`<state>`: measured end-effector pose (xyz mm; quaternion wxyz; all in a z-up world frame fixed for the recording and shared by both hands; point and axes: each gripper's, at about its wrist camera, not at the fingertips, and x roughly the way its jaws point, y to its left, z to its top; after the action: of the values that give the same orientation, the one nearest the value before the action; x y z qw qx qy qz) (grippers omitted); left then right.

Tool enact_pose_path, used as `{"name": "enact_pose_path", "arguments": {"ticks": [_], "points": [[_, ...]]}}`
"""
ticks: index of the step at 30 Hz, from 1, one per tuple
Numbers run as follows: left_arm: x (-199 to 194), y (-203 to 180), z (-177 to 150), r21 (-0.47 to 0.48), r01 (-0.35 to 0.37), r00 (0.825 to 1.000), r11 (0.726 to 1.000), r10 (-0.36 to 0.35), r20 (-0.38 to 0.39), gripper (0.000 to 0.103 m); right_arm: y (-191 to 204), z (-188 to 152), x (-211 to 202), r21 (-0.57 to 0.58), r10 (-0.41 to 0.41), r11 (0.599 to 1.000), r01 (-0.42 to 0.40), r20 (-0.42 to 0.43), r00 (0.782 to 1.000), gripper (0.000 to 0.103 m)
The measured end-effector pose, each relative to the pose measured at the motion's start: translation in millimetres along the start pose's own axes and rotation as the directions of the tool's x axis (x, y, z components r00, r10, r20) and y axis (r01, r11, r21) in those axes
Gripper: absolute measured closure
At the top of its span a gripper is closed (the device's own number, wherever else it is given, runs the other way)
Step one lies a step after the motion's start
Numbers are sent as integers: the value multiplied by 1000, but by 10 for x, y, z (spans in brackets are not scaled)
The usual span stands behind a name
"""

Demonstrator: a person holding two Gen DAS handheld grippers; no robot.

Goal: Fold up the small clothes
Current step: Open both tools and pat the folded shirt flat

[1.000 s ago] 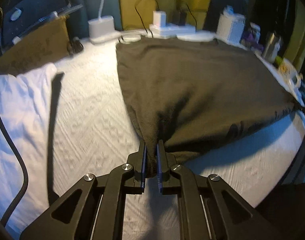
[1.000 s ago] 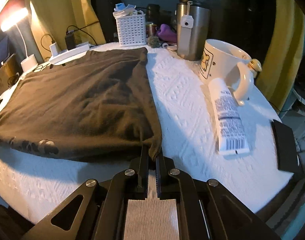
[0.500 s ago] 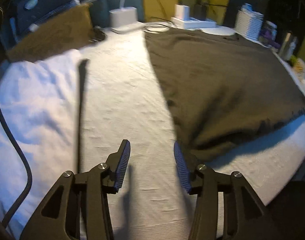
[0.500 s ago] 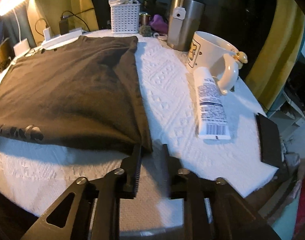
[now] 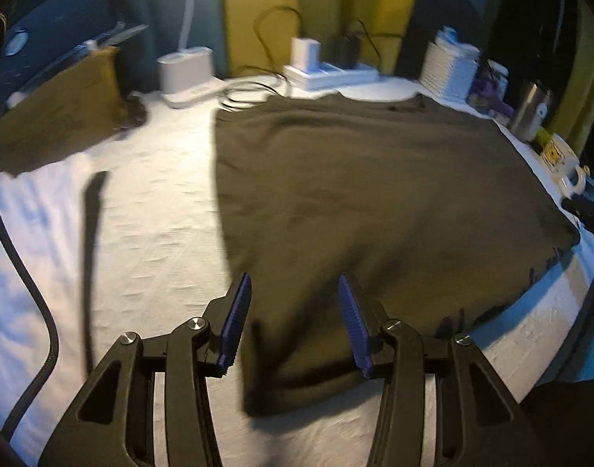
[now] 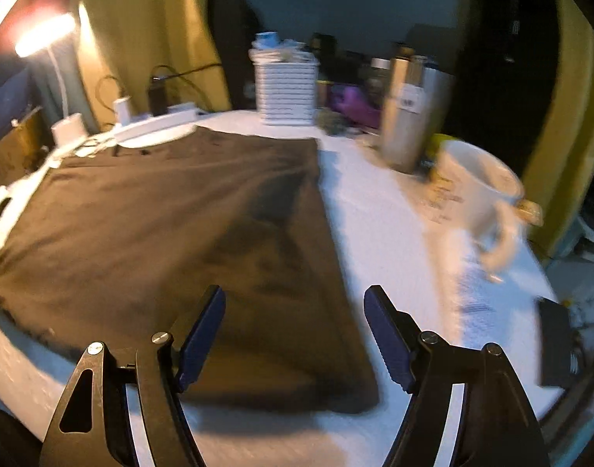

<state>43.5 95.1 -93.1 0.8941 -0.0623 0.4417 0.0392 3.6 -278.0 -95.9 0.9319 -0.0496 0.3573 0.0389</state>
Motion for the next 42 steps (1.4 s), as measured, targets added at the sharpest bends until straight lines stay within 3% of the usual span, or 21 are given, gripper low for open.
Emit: {"name": "enact_pose_path", "arguments": {"ticks": [7, 13, 15, 19, 24, 28, 31, 35, 42], "points": [[346, -155, 67, 9, 9, 997, 1000, -8, -75, 56, 110, 97, 538, 82, 167, 984, -159, -97, 981, 30], [340, -141, -28, 38, -24, 998, 999, 27, -61, 50, 109, 127, 609, 27, 94, 995, -92, -86, 992, 30], [321, -125, -46, 44, -55, 996, 997, 58, -69, 46, 68, 88, 592, 12, 40, 999, -39, -96, 995, 30], [256, -180, -5, 28, -110, 992, 994, 111, -57, 44, 0, -24, 495, 23, 13, 1000, -11, -94, 996, 30], [119, -465, 40, 82, -33, 999, 996, 32, 13, 43, -56, -123, 368, 42, -27, 999, 32, -115, 993, 30], [189, -626, -25, 134, -18, 1000, 991, 18, -2, 43, -99, -185, 212, 65, -60, 996, 68, -111, 992, 30], [291, -654, -146, 126, -2, 999, 992, 9, -53, 43, -99, -249, 102, 62, -74, 995, 81, -108, 991, 30], [204, -609, -222, 114, 18, 999, 993, -13, -48, 43, -98, -340, -46, 65, -85, 994, 92, -102, 991, 30], [-85, -459, -165, 55, 2, 999, 998, -4, 37, 43, -120, -462, -336, 85, -86, 992, 92, -70, 994, 30]]}}
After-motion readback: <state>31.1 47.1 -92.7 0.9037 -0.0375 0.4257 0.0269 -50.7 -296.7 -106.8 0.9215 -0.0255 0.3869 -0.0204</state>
